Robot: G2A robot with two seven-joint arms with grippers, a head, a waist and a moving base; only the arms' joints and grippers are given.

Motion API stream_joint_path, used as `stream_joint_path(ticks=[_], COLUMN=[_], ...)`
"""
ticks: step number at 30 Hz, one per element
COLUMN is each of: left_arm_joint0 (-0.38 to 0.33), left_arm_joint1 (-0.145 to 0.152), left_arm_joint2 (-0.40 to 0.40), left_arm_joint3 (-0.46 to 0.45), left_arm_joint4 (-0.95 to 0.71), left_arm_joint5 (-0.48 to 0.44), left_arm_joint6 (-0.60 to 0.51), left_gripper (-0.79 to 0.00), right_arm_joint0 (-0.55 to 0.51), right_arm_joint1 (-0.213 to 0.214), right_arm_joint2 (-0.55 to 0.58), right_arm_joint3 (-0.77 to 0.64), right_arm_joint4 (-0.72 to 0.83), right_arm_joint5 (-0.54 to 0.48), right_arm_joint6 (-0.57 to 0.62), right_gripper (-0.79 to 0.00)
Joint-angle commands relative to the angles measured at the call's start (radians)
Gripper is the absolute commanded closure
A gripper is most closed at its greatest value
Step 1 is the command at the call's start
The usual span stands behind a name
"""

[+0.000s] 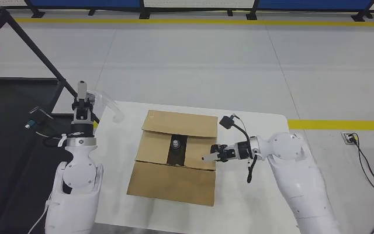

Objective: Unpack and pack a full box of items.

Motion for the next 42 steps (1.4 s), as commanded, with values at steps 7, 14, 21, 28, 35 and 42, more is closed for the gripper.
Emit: stream_joint_path(ticks=[7,14,21,28,35,42], left_arm_joint0=[-0.024,-0.028,-0.021,-0.016,-0.005,0.016], left_arm_joint1=[-0.001,0.0,0.002,0.004,0.005,0.006], left_arm_joint2=[0.008,-0.003,-0.015,-0.022,-0.028,-0.045], left_arm_joint3=[0.025,0.035,0.025,0.015,0.007,-0.009], left_arm_joint4=[0.004,0.007,0.011,0.015,0.012,0.003], left_arm_joint5=[-0.003,-0.005,-0.001,0.001,-0.003,-0.006], left_arm_joint6=[0.0,0.007,0.004,-0.002,-0.003,0.006], left_gripper=[-0.785,-0.785,-0.785,-0.785,-0.785,-0.785], right_arm_joint0=[-0.334,-0.365,-0.283,-0.255,-0.251,-0.162], right_arm_joint1=[0.074,0.092,0.089,0.102,0.147,0.163], right_arm_joint2=[0.137,0.083,-0.033,-0.117,-0.126,-0.164], right_arm_joint3=[-0.341,-0.262,-0.114,-0.125,-0.181,-0.14], right_arm_joint4=[0.003,-0.027,0.0,0.084,0.254,0.408], right_arm_joint5=[0.032,0.035,0.022,-0.045,-0.098,-0.109], right_arm_joint6=[0.031,0.012,0.009,-0.046,-0.099,-0.109], right_gripper=[-0.785,-0.785,-0.785,-0.785,-0.785,-0.785])
